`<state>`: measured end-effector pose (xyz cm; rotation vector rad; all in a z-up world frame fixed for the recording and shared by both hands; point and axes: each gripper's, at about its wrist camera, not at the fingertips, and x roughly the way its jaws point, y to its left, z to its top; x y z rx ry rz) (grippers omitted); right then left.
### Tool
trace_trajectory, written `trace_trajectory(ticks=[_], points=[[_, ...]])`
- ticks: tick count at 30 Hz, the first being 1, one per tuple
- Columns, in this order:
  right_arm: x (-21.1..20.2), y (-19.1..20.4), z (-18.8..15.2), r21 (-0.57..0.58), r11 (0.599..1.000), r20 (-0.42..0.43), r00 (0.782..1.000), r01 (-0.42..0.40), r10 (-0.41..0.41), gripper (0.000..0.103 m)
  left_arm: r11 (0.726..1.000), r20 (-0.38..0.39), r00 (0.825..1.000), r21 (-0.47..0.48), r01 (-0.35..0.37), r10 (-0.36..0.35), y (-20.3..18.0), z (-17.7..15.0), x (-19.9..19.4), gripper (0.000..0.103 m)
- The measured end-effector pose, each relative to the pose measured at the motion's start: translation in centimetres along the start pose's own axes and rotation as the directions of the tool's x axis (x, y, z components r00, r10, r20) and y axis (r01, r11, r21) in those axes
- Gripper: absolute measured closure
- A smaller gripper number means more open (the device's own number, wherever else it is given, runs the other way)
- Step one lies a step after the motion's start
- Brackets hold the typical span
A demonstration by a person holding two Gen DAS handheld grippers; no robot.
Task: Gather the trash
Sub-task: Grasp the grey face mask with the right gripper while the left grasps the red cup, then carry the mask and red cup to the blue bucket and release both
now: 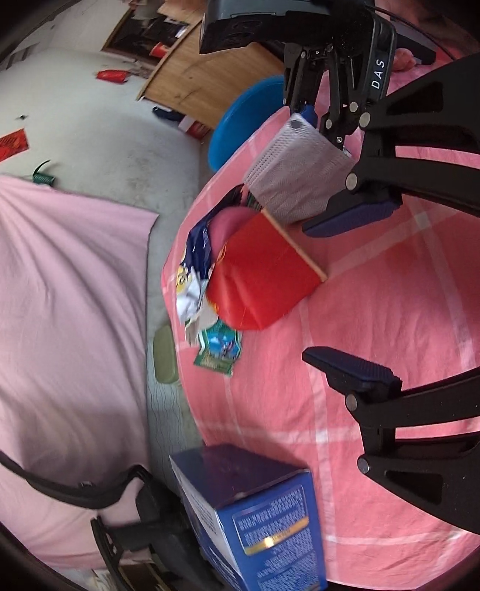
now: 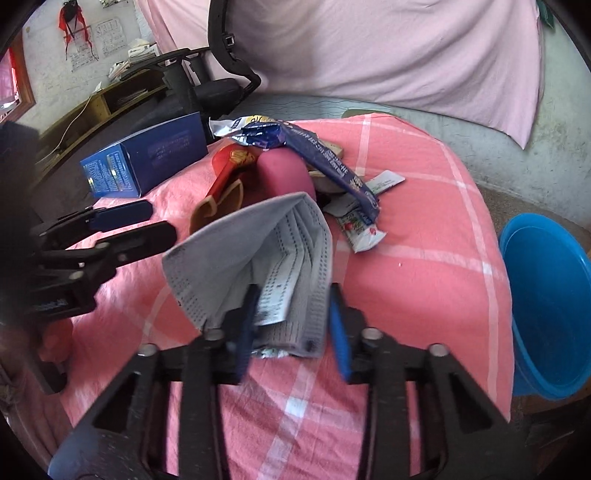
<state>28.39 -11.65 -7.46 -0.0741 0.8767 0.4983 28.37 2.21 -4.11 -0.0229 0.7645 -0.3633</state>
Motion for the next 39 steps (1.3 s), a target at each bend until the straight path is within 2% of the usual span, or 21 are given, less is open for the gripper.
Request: trace_trajectory(ticks=[3, 5, 7, 11, 19, 24, 28, 31, 36, 39], points=[[-0.1, -0.1, -0.4, 0.006, 1.000, -0.001, 1.000, -0.013, 0.013, 0.062, 0.999, -0.026, 1.000, 0.047, 0.003, -0.001, -1.2, 0.5, 1.0, 0.057], [-0.1, -0.2, -0.3, 0.010, 1.000, 0.005, 1.000, -0.020, 0.020, 0.069, 0.998, -0.039, 0.999, 0.067, -0.003, 0.006, -1.9, 0.7, 1.8, 0.070], [-0.5, -0.4, -0.5, 0.021, 0.999, 0.019, 0.999, -0.033, 0.033, 0.072, 0.997, -0.047, 0.999, 0.071, -0.015, 0.018, -2.2, 0.8, 2.5, 0.082], [-1.5, -0.7, -1.1, 0.029, 0.999, 0.059, 0.998, -0.036, 0.035, 0.073, 0.998, -0.022, 0.999, 0.059, -0.032, 0.033, -2.0, 0.7, 2.5, 0.098], [-4.0, -0.9, -2.2, 0.029, 0.997, 0.155, 0.986, -0.071, 0.065, 0.073, 0.997, 0.029, 0.997, 0.024, -0.075, 0.074, -2.4, -0.6, 0.4, 0.102], [-6.9, -1.2, -2.2, 0.023, 0.999, 0.286, 0.957, -0.046, 0.038, 0.073, 0.996, 0.105, 0.990, -0.015, -0.091, 0.093, -3.8, -1.5, -2.4, 0.102], [-9.7, -1.4, -2.2, 0.038, 0.999, 0.423, 0.905, 0.028, -0.041, 0.073, 0.995, 0.233, 0.968, 0.000, -0.099, 0.096, -6.4, -0.8, -4.5, 0.102], [-12.2, -2.5, -2.1, 0.079, 0.991, 0.523, 0.842, 0.105, -0.131, 0.073, 0.997, 0.327, 0.942, 0.020, -0.080, 0.069, -8.6, 0.7, -5.4, 0.102], [-15.2, -5.7, -2.2, 0.203, 0.958, 0.598, 0.749, 0.202, -0.285, 0.073, 0.996, 0.446, 0.895, 0.074, -0.041, 0.004, -12.6, 3.5, -5.7, 0.102], [-16.5, -7.9, -2.6, 0.267, 0.930, 0.614, 0.699, 0.254, -0.367, 0.073, 0.994, 0.470, 0.882, 0.107, -0.011, -0.041, -15.0, 5.2, -4.9, 0.102]])
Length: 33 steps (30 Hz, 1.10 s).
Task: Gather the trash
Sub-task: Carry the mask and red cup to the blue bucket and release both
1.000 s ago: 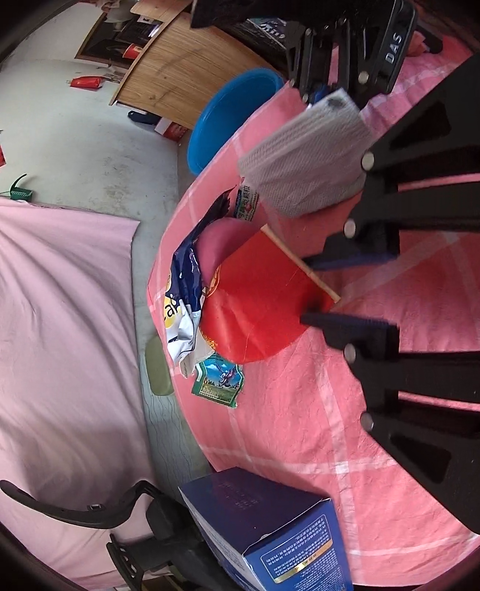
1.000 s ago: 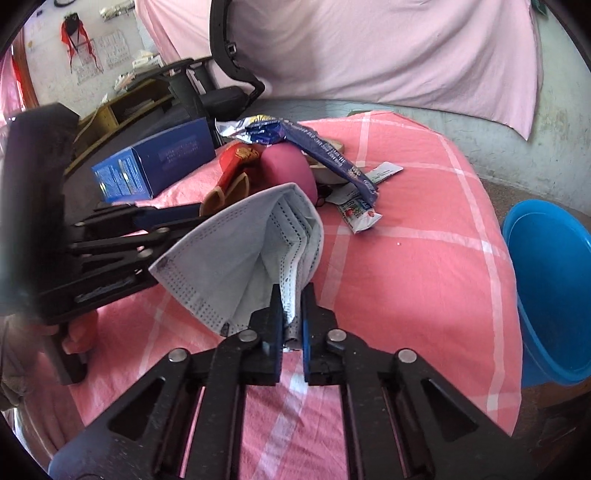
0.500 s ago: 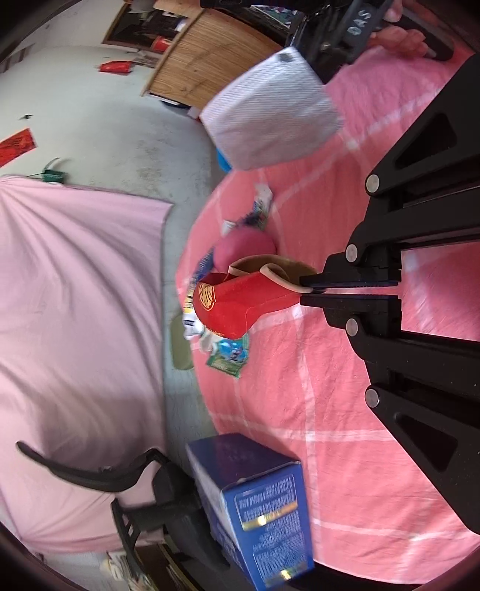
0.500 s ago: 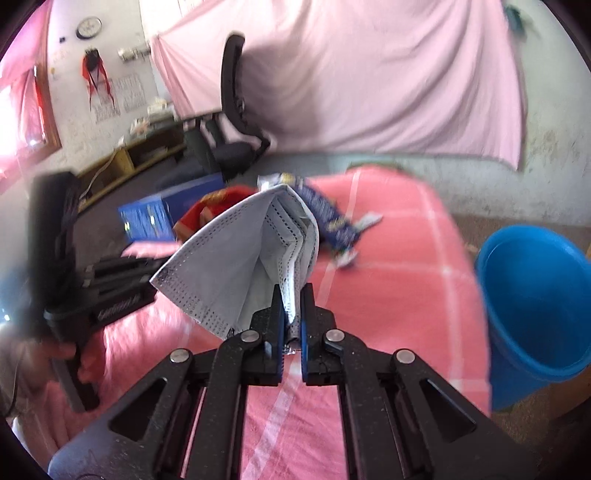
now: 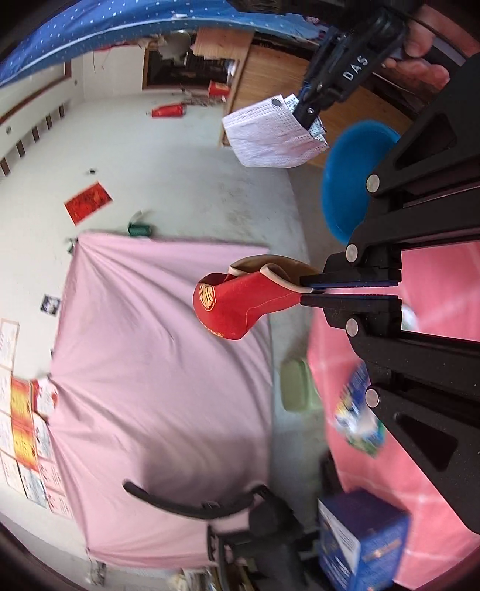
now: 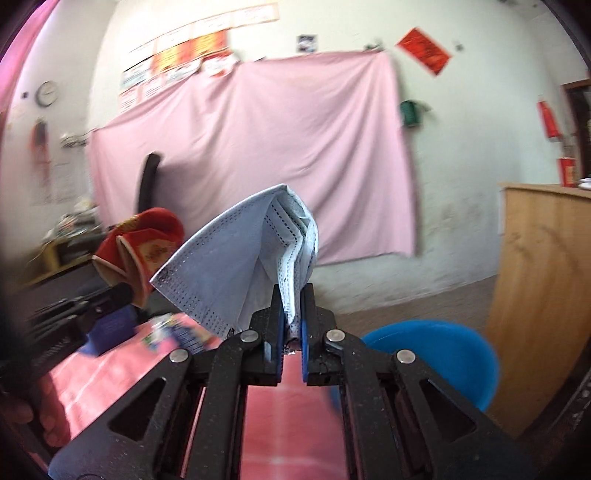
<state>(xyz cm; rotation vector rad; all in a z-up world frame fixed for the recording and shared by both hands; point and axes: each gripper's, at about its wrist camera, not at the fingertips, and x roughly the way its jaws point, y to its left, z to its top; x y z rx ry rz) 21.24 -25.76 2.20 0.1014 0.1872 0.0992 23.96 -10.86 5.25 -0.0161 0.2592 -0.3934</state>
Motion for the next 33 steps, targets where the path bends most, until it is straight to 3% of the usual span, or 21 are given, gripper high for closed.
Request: trace_trajectory(ticks=[5, 9, 15, 19, 25, 29, 33], points=[[0.3, -3.8, 0.5, 0.019, 0.992, 0.025, 0.992, 0.123, -0.124, 0.072, 0.996, -0.020, 0.996, 0.003, 0.084, -0.084, -2.8, 1.2, 3.6, 0.102], [1.4, -6.7, -0.1, 0.030, 0.981, -0.027, 0.981, 0.192, -0.191, 0.072, 0.989, -0.118, 0.981, -0.023, 0.149, -0.151, -4.7, 0.9, 7.8, 0.102], [3.8, -10.3, -3.1, 0.078, 0.967, -0.196, 0.955, 0.241, -0.223, 0.072, 0.982, -0.311, 0.931, -0.036, 0.188, -0.190, -7.3, -1.0, 13.6, 0.102], [5.6, -12.0, -4.7, 0.115, 0.956, -0.304, 0.926, 0.270, -0.225, 0.068, 0.978, -0.432, 0.879, -0.035, 0.206, -0.201, -8.9, -2.9, 16.3, 0.102], [7.4, -14.3, -6.6, 0.196, 0.937, -0.421, 0.888, 0.289, -0.186, 0.064, 0.979, -0.543, 0.817, -0.052, 0.199, -0.194, -9.3, -4.8, 18.9, 0.102], [7.7, -15.3, -7.5, 0.224, 0.922, -0.470, 0.863, 0.317, -0.183, 0.055, 0.975, -0.577, 0.787, -0.099, 0.200, -0.220, -8.9, -5.5, 19.6, 0.101], [7.6, -16.2, -7.5, 0.243, 0.916, -0.471, 0.864, 0.320, -0.177, 0.046, 0.975, -0.582, 0.783, -0.115, 0.189, -0.221, -8.8, -5.4, 20.0, 0.101]])
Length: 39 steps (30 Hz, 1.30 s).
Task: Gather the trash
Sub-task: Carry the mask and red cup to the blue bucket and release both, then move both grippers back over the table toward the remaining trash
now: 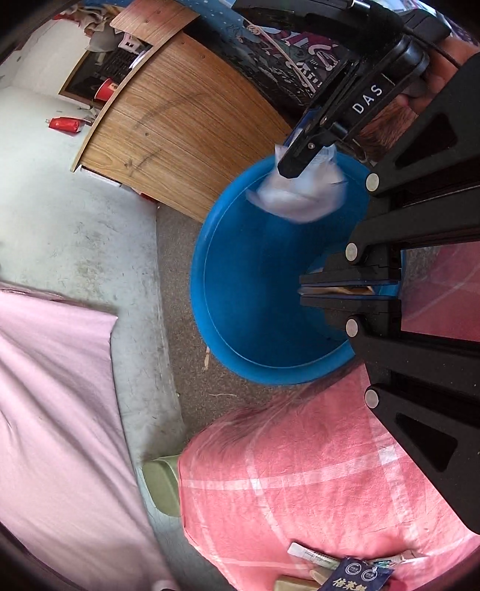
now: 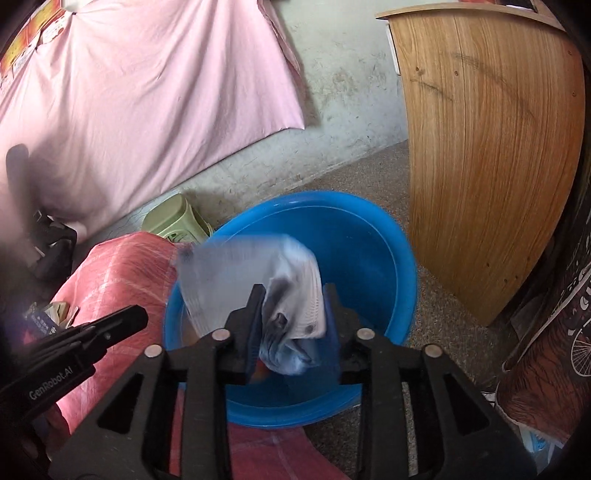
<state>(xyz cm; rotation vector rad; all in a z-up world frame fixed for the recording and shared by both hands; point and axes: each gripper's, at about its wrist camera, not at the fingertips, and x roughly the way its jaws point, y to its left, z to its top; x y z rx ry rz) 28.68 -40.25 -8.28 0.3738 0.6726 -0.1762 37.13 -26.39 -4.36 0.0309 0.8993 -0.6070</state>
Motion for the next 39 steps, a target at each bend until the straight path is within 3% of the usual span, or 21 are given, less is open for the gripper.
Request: trace_trajectory(ticks=[8, 12, 15, 17, 18, 21, 24, 26, 29, 34, 39], points=[[-1.8, 0.5, 0.9, -0.020, 1.000, 0.101, 0.995, -0.011, 0.013, 0.027, 0.999, 0.092, 0.996, -0.037, -0.007, 0.010, 0.4, -0.5, -2.1, 0.100], [-3.6, 1.9, 1.2, -0.053, 0.998, 0.184, 0.982, -0.042, 0.051, 0.014, 0.998, 0.178, 0.983, -0.043, -0.045, 0.052, 1.1, -1.1, -4.9, 0.097], [-5.1, 3.3, 1.2, -0.084, 0.994, 0.248, 0.964, -0.074, 0.093, 0.003, 0.995, 0.253, 0.963, -0.058, -0.080, 0.092, 2.1, -1.6, -7.6, 0.084], [-6.2, 4.4, 1.2, -0.104, 0.990, 0.292, 0.949, -0.094, 0.121, 0.000, 0.992, 0.304, 0.945, -0.076, -0.105, 0.123, 3.0, -2.2, -9.5, 0.063], [-6.6, 4.9, 1.3, -0.110, 0.989, 0.309, 0.942, -0.101, 0.131, 0.000, 0.989, 0.323, 0.936, -0.085, -0.120, 0.141, 3.3, -2.5, -10.2, 0.059], [-8.2, 6.7, 1.3, -0.134, 0.982, 0.369, 0.913, -0.131, 0.172, 0.000, 0.976, 0.394, 0.894, -0.129, -0.175, 0.212, 4.8, -3.6, -13.2, 0.048], [-9.7, 8.6, 1.1, -0.162, 0.971, 0.416, 0.880, -0.175, 0.228, 0.000, 0.960, 0.444, 0.852, -0.168, -0.224, 0.277, 6.2, -4.7, -16.0, 0.025], [-10.4, 9.9, 0.8, -0.184, 0.963, 0.439, 0.861, -0.196, 0.259, 0.000, 0.945, 0.484, 0.813, -0.199, -0.260, 0.326, 7.1, -5.5, -18.0, 0.013], [-11.3, 12.0, 0.0, -0.233, 0.948, 0.458, 0.836, -0.216, 0.303, 0.000, 0.926, 0.532, 0.758, -0.236, -0.295, 0.377, 8.4, -7.2, -20.6, 0.005], [-12.4, 15.5, -1.4, -0.320, 0.913, 0.470, 0.795, -0.251, 0.384, 0.000, 0.891, 0.588, 0.670, -0.278, -0.359, 0.453, 10.7, -10.5, -24.2, 0.003], [-13.0, 18.7, -3.0, -0.403, 0.874, 0.461, 0.765, -0.271, 0.450, 0.000, 0.853, 0.614, 0.597, -0.312, -0.418, 0.517, 13.0, -13.6, -26.8, 0.003]])
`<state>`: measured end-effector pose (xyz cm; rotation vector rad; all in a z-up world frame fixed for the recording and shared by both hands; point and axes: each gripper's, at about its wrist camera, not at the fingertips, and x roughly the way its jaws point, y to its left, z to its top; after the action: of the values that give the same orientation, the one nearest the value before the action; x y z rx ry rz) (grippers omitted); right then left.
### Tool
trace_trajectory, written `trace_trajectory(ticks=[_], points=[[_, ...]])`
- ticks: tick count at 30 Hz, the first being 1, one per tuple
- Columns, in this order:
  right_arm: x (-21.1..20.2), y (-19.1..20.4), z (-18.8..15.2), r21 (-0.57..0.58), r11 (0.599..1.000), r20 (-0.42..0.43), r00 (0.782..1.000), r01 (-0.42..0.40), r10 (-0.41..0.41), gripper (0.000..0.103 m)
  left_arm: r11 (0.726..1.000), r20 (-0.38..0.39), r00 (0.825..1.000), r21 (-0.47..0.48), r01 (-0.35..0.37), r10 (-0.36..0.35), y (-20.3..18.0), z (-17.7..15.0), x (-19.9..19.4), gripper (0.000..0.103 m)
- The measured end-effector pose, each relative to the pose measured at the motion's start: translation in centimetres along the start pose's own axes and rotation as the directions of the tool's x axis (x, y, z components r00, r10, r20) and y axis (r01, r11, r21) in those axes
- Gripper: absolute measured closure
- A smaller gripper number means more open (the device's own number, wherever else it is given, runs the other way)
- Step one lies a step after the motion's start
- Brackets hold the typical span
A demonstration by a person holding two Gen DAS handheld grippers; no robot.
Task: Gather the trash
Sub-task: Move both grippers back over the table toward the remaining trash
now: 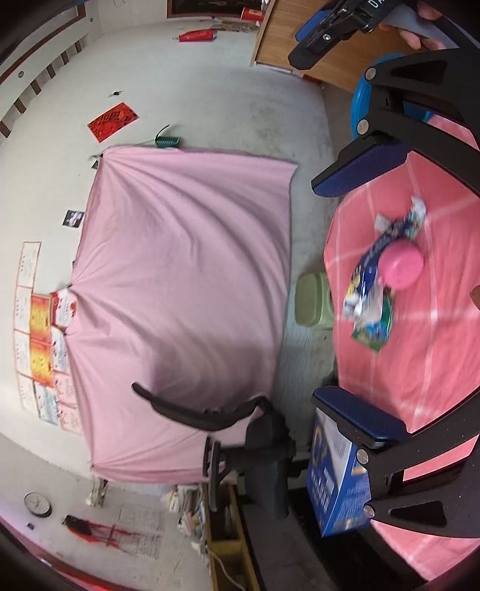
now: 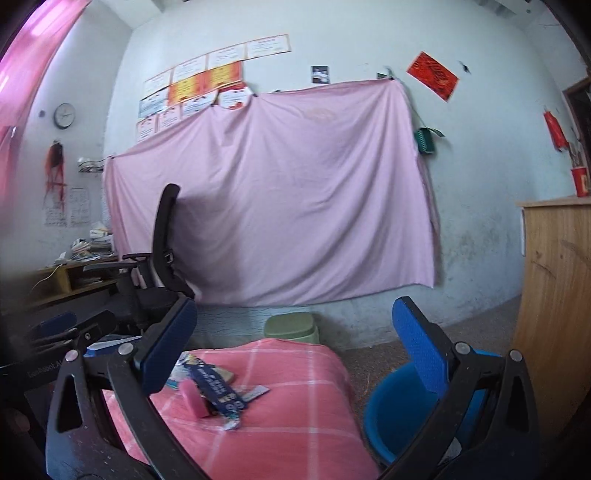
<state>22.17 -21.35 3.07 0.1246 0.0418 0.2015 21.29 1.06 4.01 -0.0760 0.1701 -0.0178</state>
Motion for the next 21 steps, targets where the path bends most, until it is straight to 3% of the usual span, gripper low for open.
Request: trace_trajectory(ticks=[9, 15, 21], points=[[2.0, 4.9, -1.8, -0.123, 0.987, -0.066, 0.993, -0.105, 0.097, 0.000, 0.997, 0.033, 0.997, 0.011, -0.070, 0.070, 5.5, -2.6, -1.2, 0.002], [4.7, 6.6, -3.7, -0.196, 0.976, -0.178, 0.982, -0.098, 0.063, 0.000, 0.999, -0.072, 0.996, -0.012, -0.052, 0.051, 7.3, -4.5, 0.9, 0.002], [8.0, 5.8, -5.6, -0.180, 0.979, -0.343, 0.939, -0.100, 0.033, 0.000, 0.999, -0.192, 0.981, -0.041, -0.013, 0.005, 7.8, -5.1, 3.4, 0.003]])
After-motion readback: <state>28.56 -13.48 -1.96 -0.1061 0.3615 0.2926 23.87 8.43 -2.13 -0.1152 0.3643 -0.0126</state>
